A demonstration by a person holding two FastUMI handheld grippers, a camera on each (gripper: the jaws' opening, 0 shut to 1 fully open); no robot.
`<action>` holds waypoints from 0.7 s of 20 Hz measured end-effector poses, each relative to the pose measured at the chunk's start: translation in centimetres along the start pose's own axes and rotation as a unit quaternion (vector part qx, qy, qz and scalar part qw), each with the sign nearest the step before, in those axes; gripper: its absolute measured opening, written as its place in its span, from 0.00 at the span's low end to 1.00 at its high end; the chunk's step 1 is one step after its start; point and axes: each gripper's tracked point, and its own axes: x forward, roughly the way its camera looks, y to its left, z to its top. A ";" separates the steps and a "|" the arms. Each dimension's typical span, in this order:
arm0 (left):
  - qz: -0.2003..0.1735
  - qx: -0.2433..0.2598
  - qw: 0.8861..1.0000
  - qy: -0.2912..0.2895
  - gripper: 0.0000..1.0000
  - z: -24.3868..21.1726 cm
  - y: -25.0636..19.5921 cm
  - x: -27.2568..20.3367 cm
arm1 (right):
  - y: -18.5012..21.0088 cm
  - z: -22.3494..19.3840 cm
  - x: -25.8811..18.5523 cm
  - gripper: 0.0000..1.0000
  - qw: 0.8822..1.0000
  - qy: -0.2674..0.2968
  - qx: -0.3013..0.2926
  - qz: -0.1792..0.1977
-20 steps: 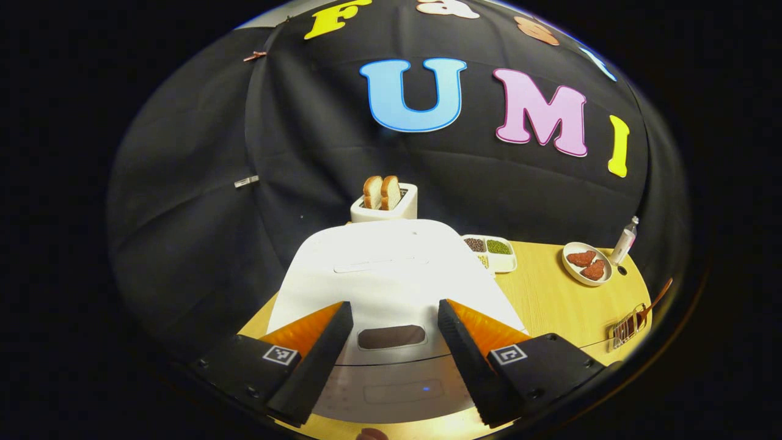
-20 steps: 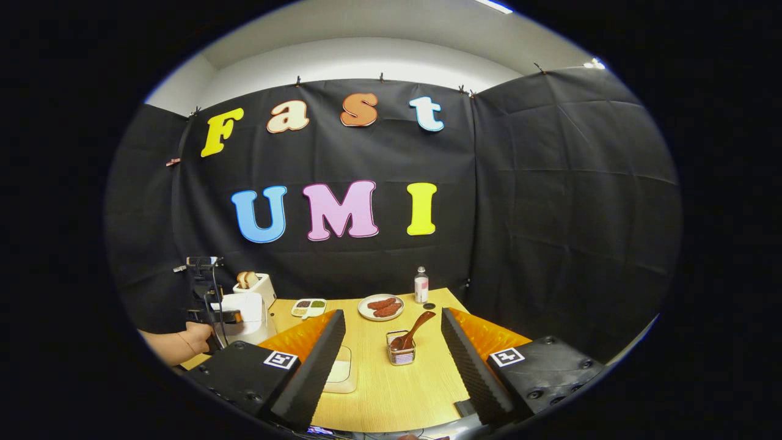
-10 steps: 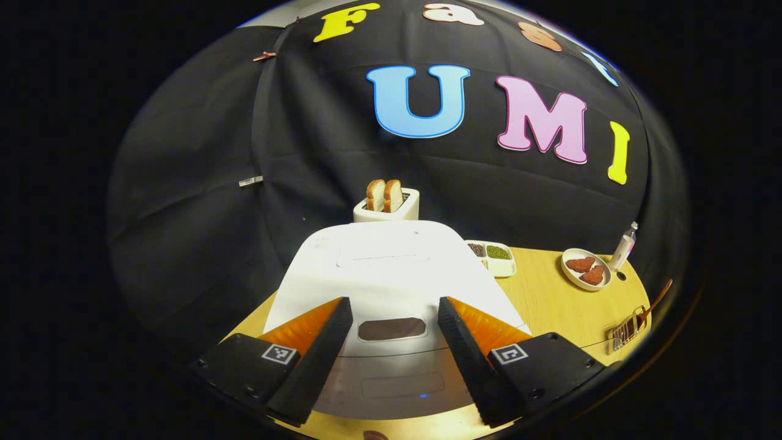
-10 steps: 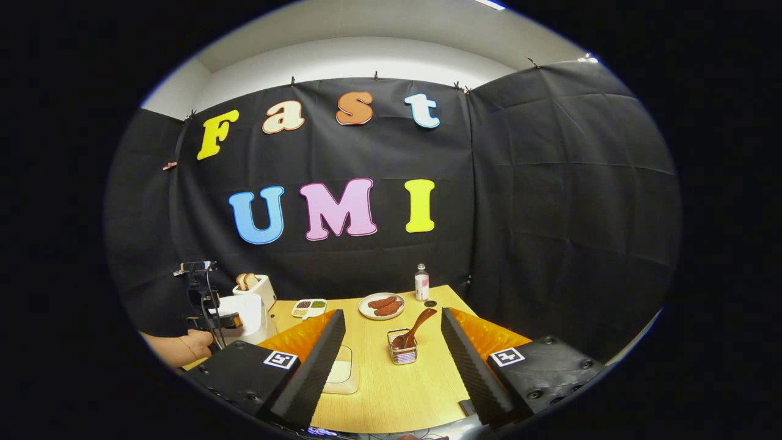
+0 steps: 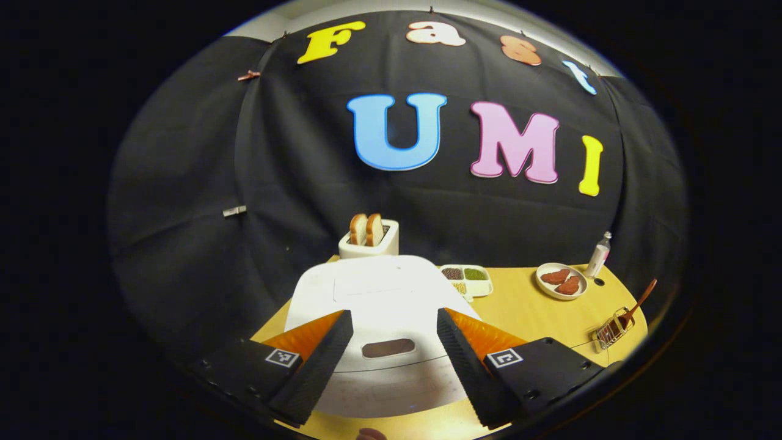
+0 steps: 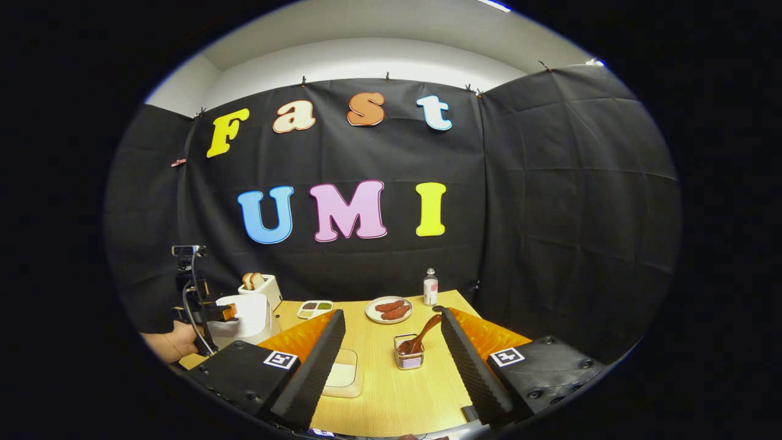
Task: Close the left gripper, press the button to open the rice cooker; take a wooden spoon from the chopstick holder with the right hand, scoop a spoonful of rice and pour it into the rice cooker, then put the wooden spoon back into the chopstick holder.
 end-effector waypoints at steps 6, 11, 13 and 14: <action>-0.036 -0.008 0.997 -0.062 0.96 3.7 -0.2 -6.8 | 1.8 0.9 1.9 0.98 0.999 -0.012 -0.009 0.030; -0.050 -0.004 0.993 -0.109 0.96 6.7 0.1 -13.0 | 2.8 1.8 3.4 0.98 0.998 -0.028 -0.022 0.049; -0.051 -0.009 0.990 -0.129 0.96 8.3 0.4 -15.6 | 3.1 2.4 3.9 0.98 0.998 -0.034 -0.025 0.054; -0.049 -0.012 0.990 -0.135 0.96 8.8 0.6 -16.7 | 3.3 2.7 4.0 0.98 0.997 -0.038 -0.027 0.055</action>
